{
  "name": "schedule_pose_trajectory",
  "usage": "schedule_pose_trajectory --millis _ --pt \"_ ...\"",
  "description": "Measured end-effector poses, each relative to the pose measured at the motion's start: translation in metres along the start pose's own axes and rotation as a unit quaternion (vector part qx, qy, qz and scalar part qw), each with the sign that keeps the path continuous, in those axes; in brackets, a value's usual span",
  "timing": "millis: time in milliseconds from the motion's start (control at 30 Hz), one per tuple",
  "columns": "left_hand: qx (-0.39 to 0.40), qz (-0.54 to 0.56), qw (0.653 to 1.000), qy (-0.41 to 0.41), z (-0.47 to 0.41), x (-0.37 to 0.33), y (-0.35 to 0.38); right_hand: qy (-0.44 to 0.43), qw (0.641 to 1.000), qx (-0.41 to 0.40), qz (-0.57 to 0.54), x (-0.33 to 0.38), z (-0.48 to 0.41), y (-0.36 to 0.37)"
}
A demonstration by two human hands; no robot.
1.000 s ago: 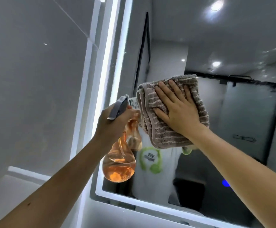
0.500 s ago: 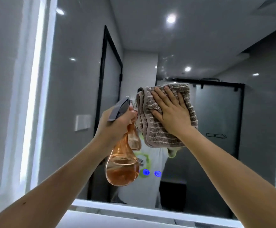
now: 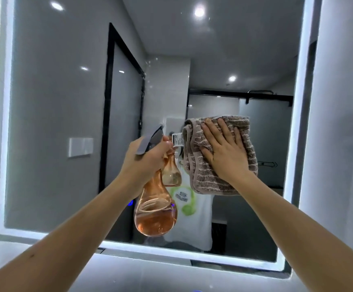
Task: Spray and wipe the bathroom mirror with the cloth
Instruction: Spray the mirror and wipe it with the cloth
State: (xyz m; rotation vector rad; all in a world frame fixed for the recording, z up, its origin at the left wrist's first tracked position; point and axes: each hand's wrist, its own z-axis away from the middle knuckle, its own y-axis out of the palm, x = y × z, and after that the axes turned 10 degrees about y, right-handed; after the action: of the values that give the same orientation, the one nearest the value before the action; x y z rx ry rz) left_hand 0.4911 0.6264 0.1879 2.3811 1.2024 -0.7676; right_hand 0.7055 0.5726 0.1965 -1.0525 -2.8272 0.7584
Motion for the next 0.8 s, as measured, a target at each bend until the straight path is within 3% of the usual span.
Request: schedule_pose_trajectory --millis 467,800 --pt "0.023 -0.021 1.0 0.001 -0.007 0.029 -0.024 0.003 1.0 0.003 0.012 0.016 -0.004 0.005" --pt "0.011 0.006 1.0 -0.003 -0.026 0.033 -0.113 -0.061 0.998 -0.012 -0.025 0.174 -0.035 0.021"
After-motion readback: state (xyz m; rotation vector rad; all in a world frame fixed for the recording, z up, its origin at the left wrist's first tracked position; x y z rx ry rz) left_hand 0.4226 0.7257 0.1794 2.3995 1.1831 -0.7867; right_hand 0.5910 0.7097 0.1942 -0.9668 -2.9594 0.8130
